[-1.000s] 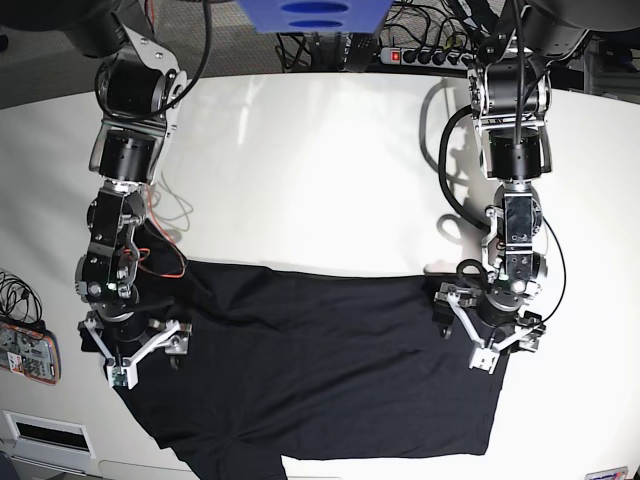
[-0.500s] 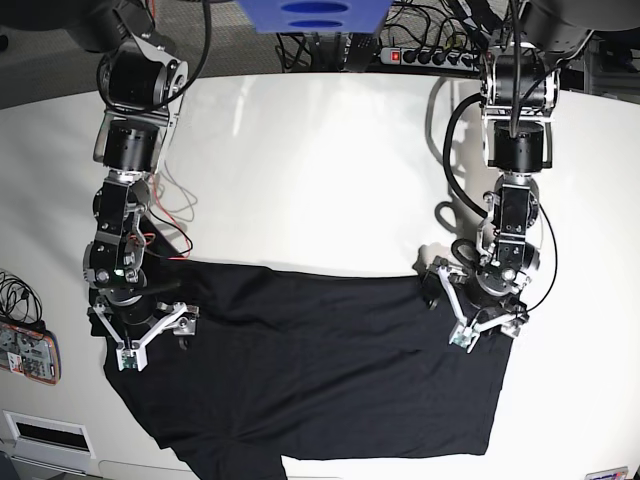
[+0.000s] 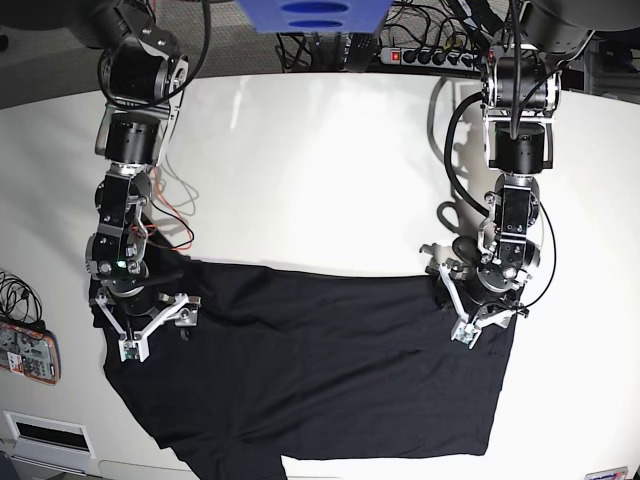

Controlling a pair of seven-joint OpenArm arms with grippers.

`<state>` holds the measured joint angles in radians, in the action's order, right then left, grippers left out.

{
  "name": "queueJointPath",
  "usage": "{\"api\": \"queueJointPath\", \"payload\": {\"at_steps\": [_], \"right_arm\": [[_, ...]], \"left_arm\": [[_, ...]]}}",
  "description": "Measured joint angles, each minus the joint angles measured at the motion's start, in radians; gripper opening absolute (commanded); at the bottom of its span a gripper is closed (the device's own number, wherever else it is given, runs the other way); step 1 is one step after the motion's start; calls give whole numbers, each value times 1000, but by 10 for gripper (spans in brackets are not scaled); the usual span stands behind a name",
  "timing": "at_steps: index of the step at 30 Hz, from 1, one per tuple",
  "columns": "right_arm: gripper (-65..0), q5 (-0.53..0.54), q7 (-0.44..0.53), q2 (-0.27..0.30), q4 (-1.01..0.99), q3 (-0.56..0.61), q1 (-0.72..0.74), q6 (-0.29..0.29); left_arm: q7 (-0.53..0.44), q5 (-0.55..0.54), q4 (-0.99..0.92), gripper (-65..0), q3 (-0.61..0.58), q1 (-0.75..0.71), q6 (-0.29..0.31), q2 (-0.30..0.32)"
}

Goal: Fold the T-shirt properly
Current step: 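Regrasp the shirt edge with both grippers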

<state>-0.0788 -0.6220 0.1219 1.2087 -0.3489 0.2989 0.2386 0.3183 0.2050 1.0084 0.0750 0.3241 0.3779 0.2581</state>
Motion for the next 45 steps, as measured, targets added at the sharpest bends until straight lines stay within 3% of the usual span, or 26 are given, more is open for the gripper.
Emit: {"api": "queueJointPath", "payload": {"at_steps": [5, 9, 18, 21, 25, 30, 38, 41, 45], "right_arm": [[-29, 0, 0, 0, 0, 0, -2, 0], [-29, -2, -4, 0, 3, 0, 0, 0], [-28, 0, -5, 1, -3, 0, 0, 0], [-27, 0, -2, 1, -31, 5, 3, 1], [-27, 1, 0, 8, -90, 71, 0, 1], [-29, 4, 8, 1, -127, 90, 1, 6], [-29, 6, 56, 8, -182, 89, -8, 0], [-29, 26, 140, 8, -190, 88, -46, 0], [-29, 26, 157, 8, -187, 88, -66, -1]], "left_arm": [[4, 0, -2, -362, 13, 2, 3, -1], [26, -9, -8, -361, 132, 37, 0, -8], [32, -321, -9, -360, 155, 58, -2, 39], [37, -333, -9, -360, 155, 53, 5, 51], [55, -343, -48, -360, 80, 64, 94, 78], [55, -340, -145, -362, 72, 63, 82, 75], [-80, -351, -178, -362, 74, 26, 75, 78], [-66, -359, -176, -362, 77, 20, 80, 84], [-105, -363, -171, -363, 77, -4, 79, 86]]}}
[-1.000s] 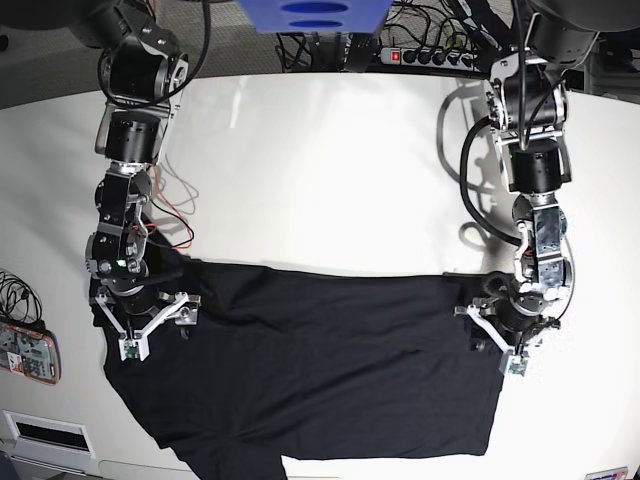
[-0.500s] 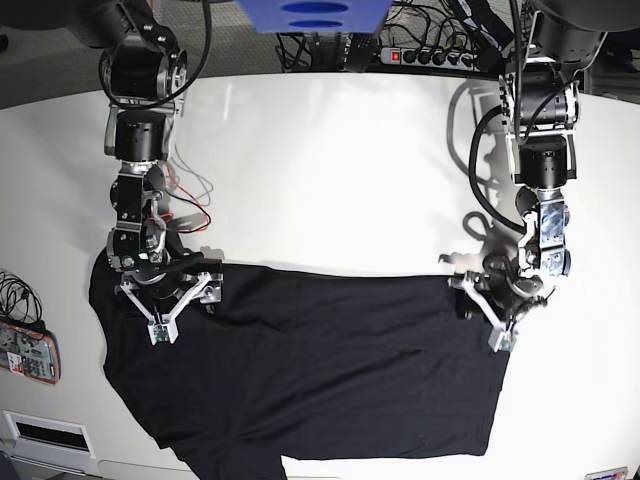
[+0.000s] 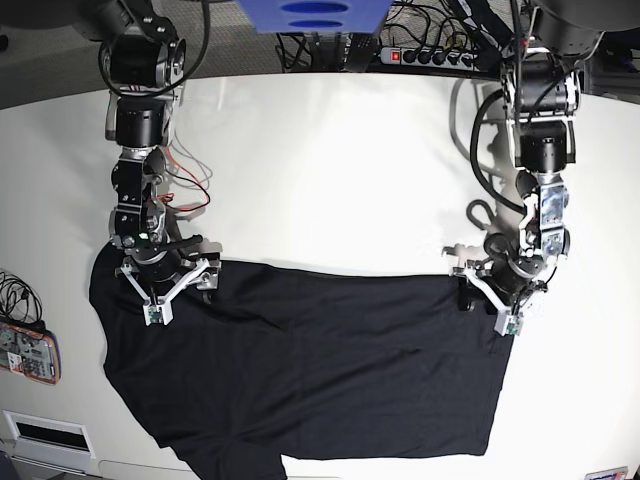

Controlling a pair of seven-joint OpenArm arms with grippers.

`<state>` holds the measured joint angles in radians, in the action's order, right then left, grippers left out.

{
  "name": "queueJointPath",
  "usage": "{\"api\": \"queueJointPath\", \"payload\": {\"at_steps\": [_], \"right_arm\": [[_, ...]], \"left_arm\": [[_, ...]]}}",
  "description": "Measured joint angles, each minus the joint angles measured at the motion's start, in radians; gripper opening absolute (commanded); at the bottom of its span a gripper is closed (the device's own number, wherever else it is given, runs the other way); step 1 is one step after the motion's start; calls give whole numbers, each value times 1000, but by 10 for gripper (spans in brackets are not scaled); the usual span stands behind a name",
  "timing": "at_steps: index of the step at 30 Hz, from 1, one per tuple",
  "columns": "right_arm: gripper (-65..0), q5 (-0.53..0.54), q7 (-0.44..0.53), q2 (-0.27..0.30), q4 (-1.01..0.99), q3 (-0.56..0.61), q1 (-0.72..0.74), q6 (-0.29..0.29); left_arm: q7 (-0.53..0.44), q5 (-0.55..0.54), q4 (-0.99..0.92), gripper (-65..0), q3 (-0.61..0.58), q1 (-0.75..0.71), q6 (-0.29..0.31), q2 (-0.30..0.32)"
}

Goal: Fold the T-shirt properly
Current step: 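Regrasp the shirt edge with both grippers, then drag the held shirt edge back toward the robot with both grippers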

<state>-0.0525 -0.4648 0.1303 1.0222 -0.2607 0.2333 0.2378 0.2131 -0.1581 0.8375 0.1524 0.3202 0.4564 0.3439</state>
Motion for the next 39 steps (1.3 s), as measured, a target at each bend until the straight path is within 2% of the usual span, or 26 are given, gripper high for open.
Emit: {"api": "queueJointPath", "payload": {"at_steps": [7, 21, 30, 34, 39], "right_arm": [[-29, 8, 66, 1, 18, -2, -57, -2], [-29, 23, 57, 2, 110, -3, -138, -3], [-29, 23, 52, 3, 123, -3, -153, -3], [-29, 26, 111, 3, 133, -4, -196, -2], [-29, 27, 117, 3, 137, -5, -207, -3]], "left_arm": [[-12, -4, 6, -364, -2, -21, 0, 0], [-55, -30, 23, -364, 2, -80, 7, 22], [-39, -19, 178, -364, 7, -200, 0, 39], [-45, -29, 185, -364, 63, -233, 16, 45], [-27, -21, 250, -364, 113, -294, 7, 53]]}}
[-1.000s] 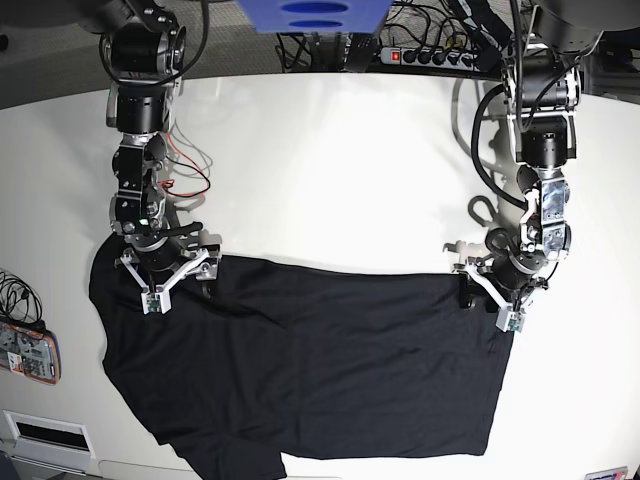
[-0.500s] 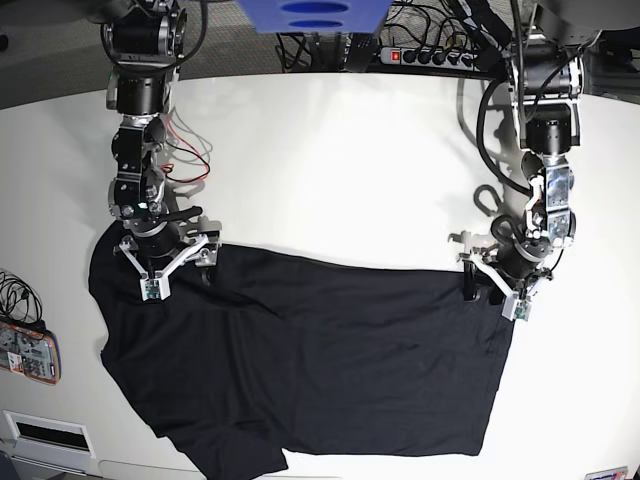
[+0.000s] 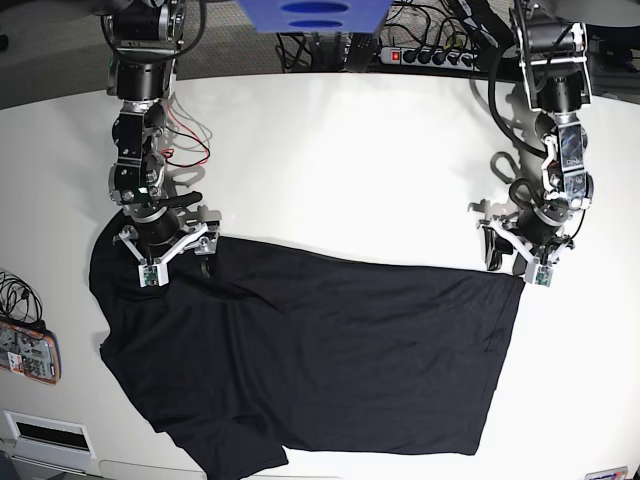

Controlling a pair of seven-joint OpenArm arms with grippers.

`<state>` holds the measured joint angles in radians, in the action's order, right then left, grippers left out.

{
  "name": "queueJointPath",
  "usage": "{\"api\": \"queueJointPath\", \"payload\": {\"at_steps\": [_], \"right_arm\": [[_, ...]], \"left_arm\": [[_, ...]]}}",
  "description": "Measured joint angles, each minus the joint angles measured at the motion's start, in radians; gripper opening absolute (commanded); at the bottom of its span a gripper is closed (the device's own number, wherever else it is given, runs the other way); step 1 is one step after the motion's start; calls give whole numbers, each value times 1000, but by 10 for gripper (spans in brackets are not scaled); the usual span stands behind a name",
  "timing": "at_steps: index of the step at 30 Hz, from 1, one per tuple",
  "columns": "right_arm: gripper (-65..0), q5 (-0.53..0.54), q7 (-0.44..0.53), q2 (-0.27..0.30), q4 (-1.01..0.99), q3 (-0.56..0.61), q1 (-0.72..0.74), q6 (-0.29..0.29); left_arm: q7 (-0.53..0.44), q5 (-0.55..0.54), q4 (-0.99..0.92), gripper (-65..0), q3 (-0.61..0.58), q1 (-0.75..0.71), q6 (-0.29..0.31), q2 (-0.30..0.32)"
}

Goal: Fold the T-shirt properly
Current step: 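Drag the held shirt edge back toward the robot with both grippers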

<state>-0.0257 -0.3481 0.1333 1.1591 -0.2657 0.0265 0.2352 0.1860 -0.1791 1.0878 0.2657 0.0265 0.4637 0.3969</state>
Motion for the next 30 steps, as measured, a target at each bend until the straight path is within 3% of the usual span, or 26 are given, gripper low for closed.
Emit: {"api": "queueJointPath", "payload": {"at_steps": [6, 13, 15, 20, 24, 28, 30], "right_arm": [[-29, 0, -15, 0, 18, 0, -6, 0], [-29, 0, -15, 0, 18, 0, -7, 0], [-29, 0, -15, 0, 18, 0, -7, 1], [-29, 0, -16, 0, 18, 0, -7, 0], [-29, 0, -16, 0, 19, 2, -7, 0], [-29, 0, -14, 0, 19, 2, -8, 0], [-29, 0, -15, 0, 19, 2, -8, 0]], "left_arm": [[39, 13, 73, -364, 26, -35, 0, 0], [299, 50, 203, -364, 24, 74, 1, -11], [316, 49, 209, -364, 17, 153, -7, -11], [340, 75, 180, -364, -37, 244, -10, -23], [350, 127, -69, -364, -124, 353, -6, -37], [221, 123, -187, -364, -148, 398, -5, -31], [207, 123, -219, -364, -148, 403, -7, -31]]}}
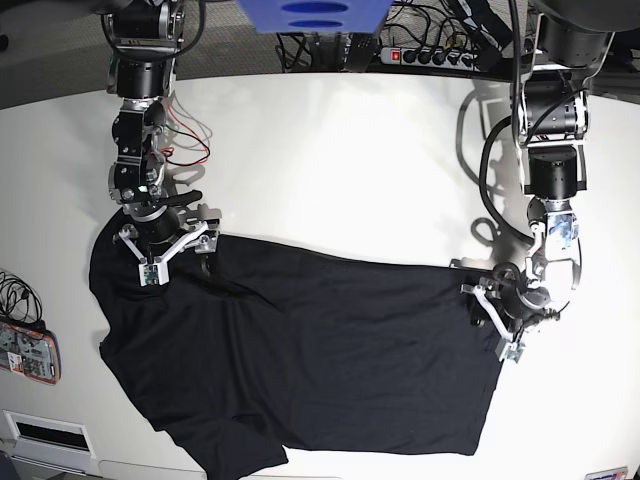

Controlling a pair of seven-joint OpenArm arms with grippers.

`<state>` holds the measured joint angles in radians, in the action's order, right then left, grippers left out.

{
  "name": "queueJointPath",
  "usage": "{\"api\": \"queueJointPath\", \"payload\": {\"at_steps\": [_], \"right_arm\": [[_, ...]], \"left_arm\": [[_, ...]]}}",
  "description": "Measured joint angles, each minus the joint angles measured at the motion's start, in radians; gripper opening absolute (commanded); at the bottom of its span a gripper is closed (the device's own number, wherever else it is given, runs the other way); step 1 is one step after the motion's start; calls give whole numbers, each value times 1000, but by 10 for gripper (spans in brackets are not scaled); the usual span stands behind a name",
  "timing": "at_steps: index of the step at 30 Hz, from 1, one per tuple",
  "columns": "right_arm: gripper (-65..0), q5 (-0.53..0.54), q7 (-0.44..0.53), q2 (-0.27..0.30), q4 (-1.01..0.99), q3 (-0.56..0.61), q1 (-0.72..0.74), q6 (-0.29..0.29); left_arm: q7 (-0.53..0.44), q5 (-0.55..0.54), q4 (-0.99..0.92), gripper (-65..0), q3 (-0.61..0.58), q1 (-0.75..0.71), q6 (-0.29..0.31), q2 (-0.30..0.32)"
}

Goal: Fold the T-shirt properly
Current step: 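Drag the held shirt edge back toward the robot with both grippers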

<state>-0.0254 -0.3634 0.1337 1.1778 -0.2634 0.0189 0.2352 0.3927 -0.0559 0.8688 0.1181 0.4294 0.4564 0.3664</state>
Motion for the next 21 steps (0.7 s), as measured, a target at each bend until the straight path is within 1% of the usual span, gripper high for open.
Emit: {"api": "queueJointPath", "payload": {"at_steps": [2, 4, 6, 9, 11, 13, 17, 19, 21], "right_arm": [[-29, 0, 0, 0, 0, 0, 0, 0], [-29, 0, -1, 0, 0, 0, 0, 0], [-29, 0, 1, 0, 0, 0, 0, 0], [-29, 0, 0, 0, 0, 0, 0, 0], [-29, 0, 0, 0, 0, 0, 0, 0], [-29, 0, 0, 0, 0, 0, 0, 0], [-29, 0, 0, 0, 0, 0, 0, 0], [-29, 0, 0, 0, 0, 0, 0, 0], [-29, 0, 0, 0, 0, 1, 0, 0]], "left_arm": [[-3, 1, -42, -364, 0, -3, 0, 0], [-34, -15, -64, -364, 1, -11, -1, -6], [-26, -14, -64, -364, 2, -10, -4, -9], [-49, -19, -60, -364, 2, -26, -9, -11], [-46, -18, -58, -365, 3, -27, -8, -11], [-10, -19, -57, -365, 3, -21, -8, -11], [119, -19, -59, -365, 2, 14, -5, -12], [146, -19, -60, -365, 0, 22, -4, -14], [138, -20, -82, -365, 1, 26, -5, -14]]}}
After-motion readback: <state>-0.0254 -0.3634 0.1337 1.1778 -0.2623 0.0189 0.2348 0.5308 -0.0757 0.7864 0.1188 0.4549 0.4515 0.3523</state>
